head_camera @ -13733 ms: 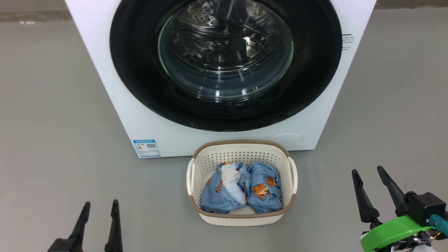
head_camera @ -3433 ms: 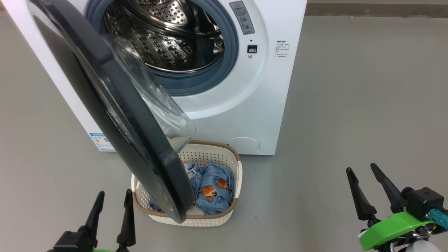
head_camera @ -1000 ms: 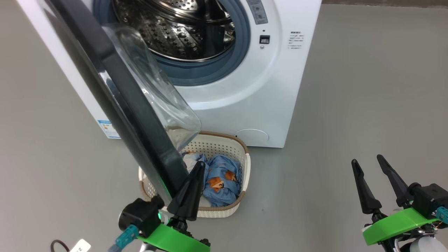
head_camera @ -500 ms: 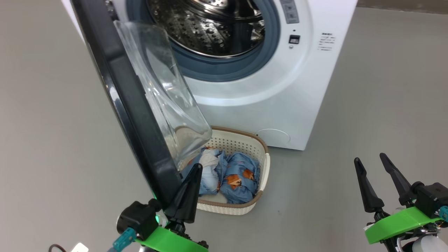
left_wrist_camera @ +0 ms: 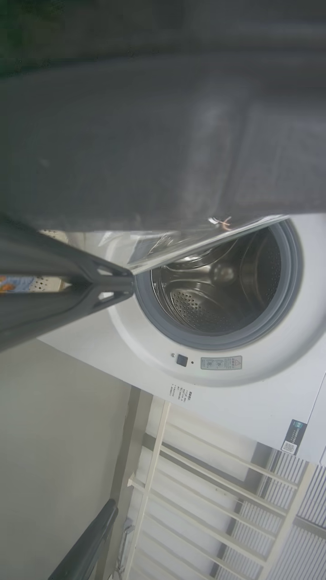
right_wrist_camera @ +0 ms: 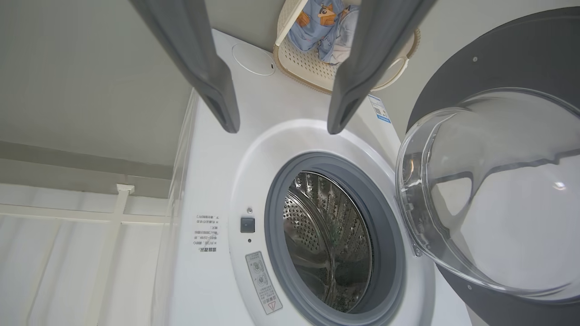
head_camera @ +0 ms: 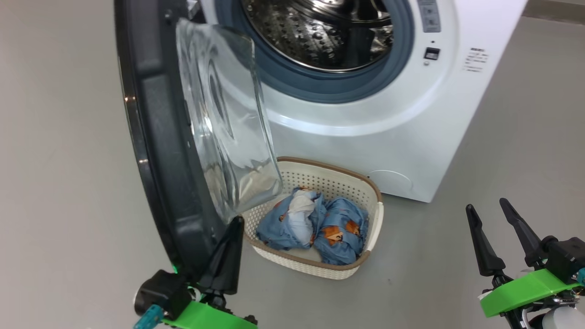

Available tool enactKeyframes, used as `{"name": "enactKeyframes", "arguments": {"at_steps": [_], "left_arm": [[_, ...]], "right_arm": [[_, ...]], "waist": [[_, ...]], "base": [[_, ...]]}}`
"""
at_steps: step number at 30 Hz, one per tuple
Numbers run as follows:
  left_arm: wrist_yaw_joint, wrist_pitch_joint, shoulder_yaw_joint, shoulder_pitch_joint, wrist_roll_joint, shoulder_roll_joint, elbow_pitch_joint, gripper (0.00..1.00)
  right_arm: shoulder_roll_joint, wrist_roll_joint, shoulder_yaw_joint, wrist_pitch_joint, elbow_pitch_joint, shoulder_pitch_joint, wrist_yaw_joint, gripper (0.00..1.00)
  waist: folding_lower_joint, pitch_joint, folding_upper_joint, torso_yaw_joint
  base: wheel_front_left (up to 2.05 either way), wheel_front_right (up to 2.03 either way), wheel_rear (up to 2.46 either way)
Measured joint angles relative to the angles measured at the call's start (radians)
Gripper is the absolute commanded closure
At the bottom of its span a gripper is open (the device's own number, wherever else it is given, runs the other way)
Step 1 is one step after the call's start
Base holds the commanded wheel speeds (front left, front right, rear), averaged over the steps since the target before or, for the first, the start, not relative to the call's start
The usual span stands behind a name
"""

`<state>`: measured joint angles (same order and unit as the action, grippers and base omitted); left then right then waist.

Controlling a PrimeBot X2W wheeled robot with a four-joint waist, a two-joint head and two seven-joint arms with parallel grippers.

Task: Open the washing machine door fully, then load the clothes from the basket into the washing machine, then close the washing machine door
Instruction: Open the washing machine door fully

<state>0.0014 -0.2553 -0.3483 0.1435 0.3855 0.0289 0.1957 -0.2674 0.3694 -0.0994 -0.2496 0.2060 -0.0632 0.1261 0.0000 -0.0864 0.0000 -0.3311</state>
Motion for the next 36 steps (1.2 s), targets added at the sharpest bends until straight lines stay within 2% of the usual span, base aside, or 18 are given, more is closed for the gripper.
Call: {"name": "enactKeyframes", "arguments": {"at_steps": [15, 36], "left_arm": [[0.02, 0.0, 0.137, -0.041, -0.027, 0.001, -0.012, 1.0], [0.028, 0.0, 0.366, -0.011, -0.053, 0.023, 0.026, 1.0]], "right_arm": [[-0.012, 0.0, -0.001, 0.0, -0.002, 0.0, 0.0, 0.0], [-0.028, 0.0, -0.001, 0.0, -0.015, 0.0, 0.0, 0.0]], "waist": [[0.0, -0.011, 0.0, -0.085], [0.0, -0.054, 0.0001, -0.092]], "base": [[0.0, 0.0, 0.0], [0.0, 0.0, 0.0]]}}
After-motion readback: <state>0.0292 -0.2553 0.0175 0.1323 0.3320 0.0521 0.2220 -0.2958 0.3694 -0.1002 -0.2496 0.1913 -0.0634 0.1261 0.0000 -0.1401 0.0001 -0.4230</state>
